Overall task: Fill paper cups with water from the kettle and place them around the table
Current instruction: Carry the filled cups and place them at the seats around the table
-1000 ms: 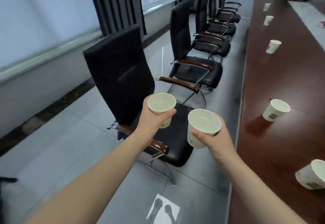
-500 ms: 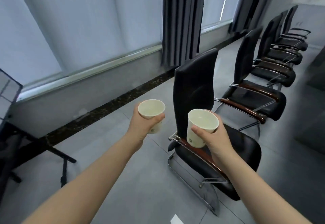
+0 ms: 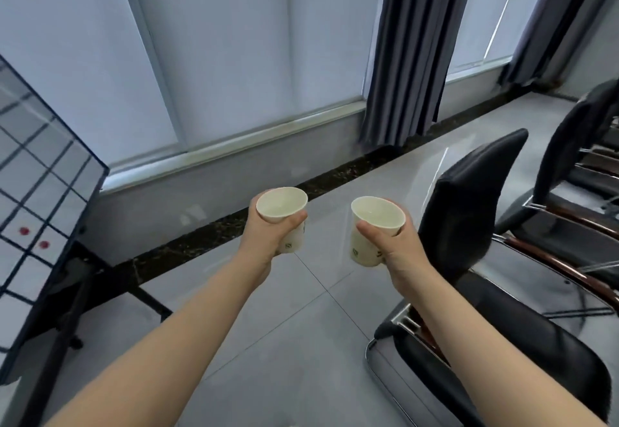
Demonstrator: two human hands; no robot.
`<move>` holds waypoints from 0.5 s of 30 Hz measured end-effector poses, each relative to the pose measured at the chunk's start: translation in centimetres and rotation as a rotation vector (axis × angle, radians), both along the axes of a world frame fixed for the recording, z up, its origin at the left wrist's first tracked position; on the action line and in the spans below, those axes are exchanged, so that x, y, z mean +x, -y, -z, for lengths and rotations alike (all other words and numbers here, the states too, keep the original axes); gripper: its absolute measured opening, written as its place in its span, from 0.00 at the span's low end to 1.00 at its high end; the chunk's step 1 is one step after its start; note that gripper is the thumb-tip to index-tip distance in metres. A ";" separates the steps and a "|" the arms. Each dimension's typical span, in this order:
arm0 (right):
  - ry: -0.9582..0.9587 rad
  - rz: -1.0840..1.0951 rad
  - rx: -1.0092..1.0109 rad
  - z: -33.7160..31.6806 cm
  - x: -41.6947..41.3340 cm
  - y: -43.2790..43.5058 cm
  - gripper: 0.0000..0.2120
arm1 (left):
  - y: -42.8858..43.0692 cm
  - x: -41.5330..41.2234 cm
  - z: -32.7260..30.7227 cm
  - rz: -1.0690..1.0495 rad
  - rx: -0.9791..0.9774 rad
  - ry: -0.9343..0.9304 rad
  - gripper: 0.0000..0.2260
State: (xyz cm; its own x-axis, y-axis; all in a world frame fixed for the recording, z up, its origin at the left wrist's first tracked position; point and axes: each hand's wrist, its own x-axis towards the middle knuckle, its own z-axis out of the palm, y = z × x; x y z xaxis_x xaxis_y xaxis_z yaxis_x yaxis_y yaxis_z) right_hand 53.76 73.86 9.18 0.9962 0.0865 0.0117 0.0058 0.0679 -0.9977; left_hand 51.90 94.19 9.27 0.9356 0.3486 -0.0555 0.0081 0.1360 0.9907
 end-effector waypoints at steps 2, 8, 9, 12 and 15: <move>-0.012 -0.010 0.012 0.3 3.5 -1.8 0.42 | -1.8 3.3 -0.1 0.003 -0.010 0.017 0.27; -0.012 0.005 0.039 0.7 13.8 -5.7 0.36 | -6.0 14.2 -0.8 0.039 0.043 0.010 0.34; -0.012 0.023 0.042 0.6 15.7 -6.3 0.34 | -6.6 16.4 -0.9 0.047 0.040 0.013 0.36; -0.016 0.051 0.048 0.5 19.8 -7.3 0.34 | -7.6 21.3 -1.2 0.083 0.059 0.022 0.40; -0.019 0.080 0.060 0.4 24.2 -8.1 0.29 | -8.2 26.6 -1.3 0.120 0.064 0.043 0.41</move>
State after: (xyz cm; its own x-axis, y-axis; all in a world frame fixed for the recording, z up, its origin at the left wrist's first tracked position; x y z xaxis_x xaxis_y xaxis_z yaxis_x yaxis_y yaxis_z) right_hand 77.93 81.95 8.82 1.0000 0.0065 -0.0044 -0.0052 0.1280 -0.9918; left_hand 78.47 102.35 10.62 0.9718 0.2356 0.0049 -0.0226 0.0728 0.9971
